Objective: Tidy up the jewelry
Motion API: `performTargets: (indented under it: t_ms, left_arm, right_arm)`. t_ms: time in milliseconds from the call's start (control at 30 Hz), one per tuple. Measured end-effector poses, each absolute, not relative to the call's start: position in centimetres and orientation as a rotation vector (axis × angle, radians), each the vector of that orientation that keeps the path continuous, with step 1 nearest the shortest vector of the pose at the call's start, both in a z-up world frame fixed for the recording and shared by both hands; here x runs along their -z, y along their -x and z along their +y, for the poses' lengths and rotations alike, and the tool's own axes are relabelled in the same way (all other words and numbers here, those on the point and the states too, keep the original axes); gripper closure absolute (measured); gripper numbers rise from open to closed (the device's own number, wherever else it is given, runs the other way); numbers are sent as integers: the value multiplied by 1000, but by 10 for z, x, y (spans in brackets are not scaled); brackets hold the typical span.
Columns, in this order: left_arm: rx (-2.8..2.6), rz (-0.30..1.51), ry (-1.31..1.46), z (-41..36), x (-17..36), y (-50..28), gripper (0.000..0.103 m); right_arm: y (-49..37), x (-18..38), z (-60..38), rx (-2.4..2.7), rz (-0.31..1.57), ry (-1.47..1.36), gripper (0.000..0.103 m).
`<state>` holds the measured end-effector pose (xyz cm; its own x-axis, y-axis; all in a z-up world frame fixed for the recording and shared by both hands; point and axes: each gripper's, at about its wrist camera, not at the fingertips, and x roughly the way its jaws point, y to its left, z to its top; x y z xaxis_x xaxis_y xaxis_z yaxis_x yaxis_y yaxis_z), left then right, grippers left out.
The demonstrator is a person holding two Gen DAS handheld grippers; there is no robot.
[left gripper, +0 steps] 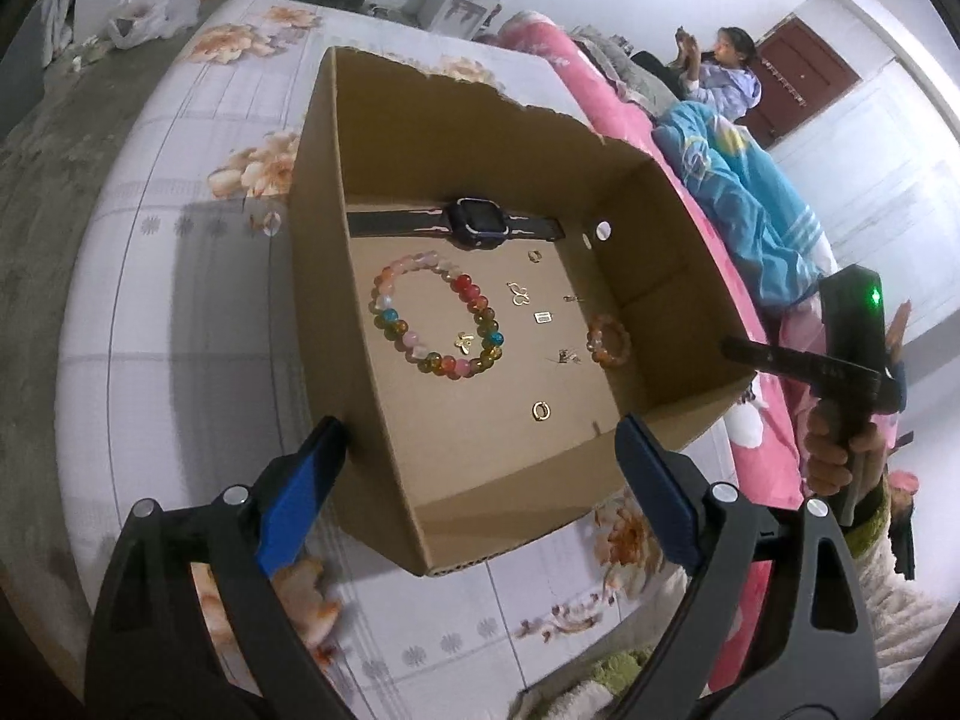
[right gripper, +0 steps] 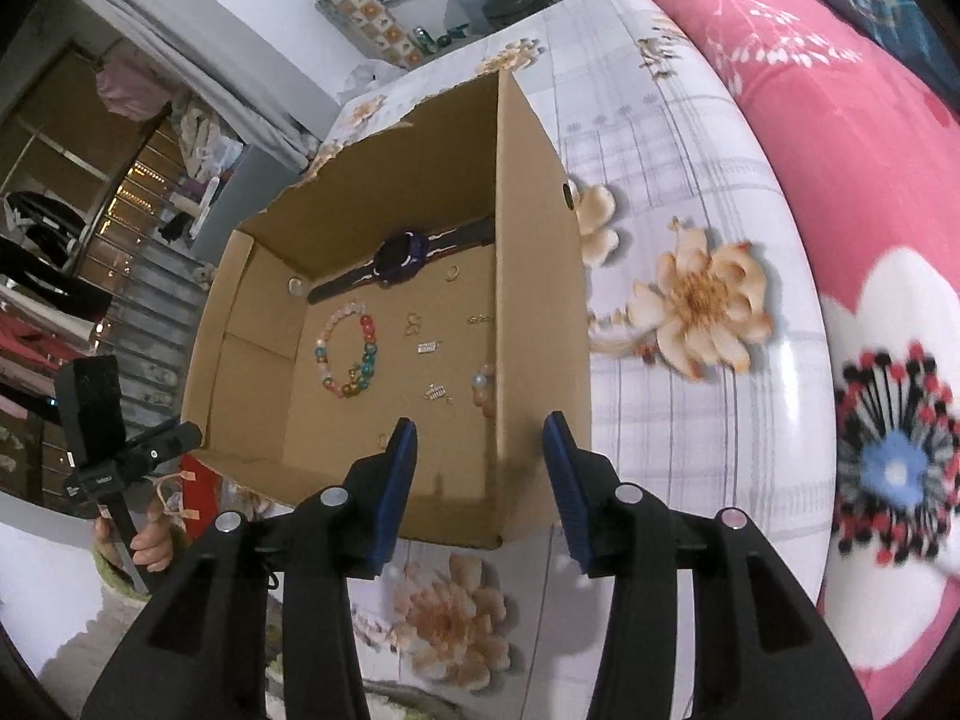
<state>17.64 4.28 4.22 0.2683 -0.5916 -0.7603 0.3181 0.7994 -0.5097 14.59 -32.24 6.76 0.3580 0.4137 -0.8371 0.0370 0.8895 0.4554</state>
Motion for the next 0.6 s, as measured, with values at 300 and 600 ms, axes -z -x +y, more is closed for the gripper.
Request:
performTargets:
  t_ms: [300, 600]
  left_arm:
    - [600, 1171, 257, 43, -44, -122, 16]
    - [562, 1152, 223, 42, -43, -94, 16]
  right_arm:
    - [-73, -68, -318, -252, 1183, -458, 59]
    - [-40, -64, -322, -264, 1142, -529, 59]
